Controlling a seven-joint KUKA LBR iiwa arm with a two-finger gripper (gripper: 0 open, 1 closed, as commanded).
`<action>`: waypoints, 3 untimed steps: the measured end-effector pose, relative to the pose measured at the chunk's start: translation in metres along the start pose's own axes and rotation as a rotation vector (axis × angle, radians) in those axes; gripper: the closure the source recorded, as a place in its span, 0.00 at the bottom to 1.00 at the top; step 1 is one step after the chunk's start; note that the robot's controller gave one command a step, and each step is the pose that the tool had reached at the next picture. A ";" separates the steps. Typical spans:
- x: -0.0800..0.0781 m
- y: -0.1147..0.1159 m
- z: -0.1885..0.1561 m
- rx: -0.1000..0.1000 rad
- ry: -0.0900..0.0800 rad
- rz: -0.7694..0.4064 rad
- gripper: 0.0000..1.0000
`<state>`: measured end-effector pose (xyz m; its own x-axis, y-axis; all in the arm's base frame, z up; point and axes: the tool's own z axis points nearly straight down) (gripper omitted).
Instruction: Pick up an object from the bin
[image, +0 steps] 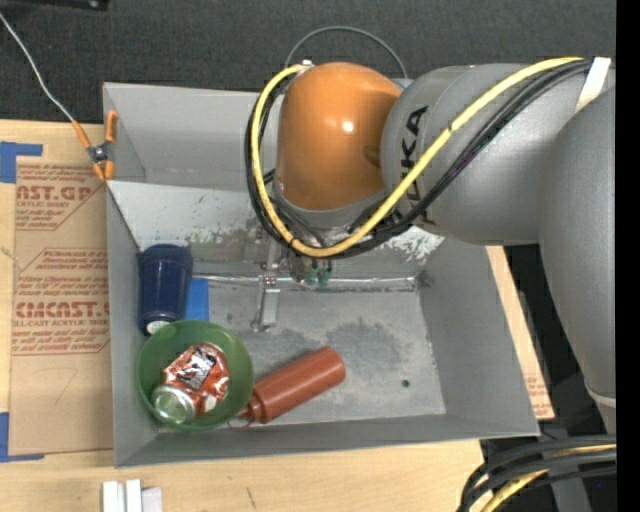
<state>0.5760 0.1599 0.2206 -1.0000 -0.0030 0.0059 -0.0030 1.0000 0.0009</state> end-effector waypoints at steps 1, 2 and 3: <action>-0.002 -0.001 -0.005 -0.001 -0.008 0.003 0.00; -0.001 -0.001 -0.005 -0.001 -0.009 0.002 0.00; 0.001 0.016 -0.037 0.000 -0.008 -0.141 0.00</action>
Offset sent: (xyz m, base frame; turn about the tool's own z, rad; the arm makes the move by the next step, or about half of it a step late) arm -0.0624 0.0578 -0.1228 -0.1625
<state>0.5748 0.1763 0.2578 -0.9896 -0.1435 -0.0024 -0.1435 0.9897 0.0012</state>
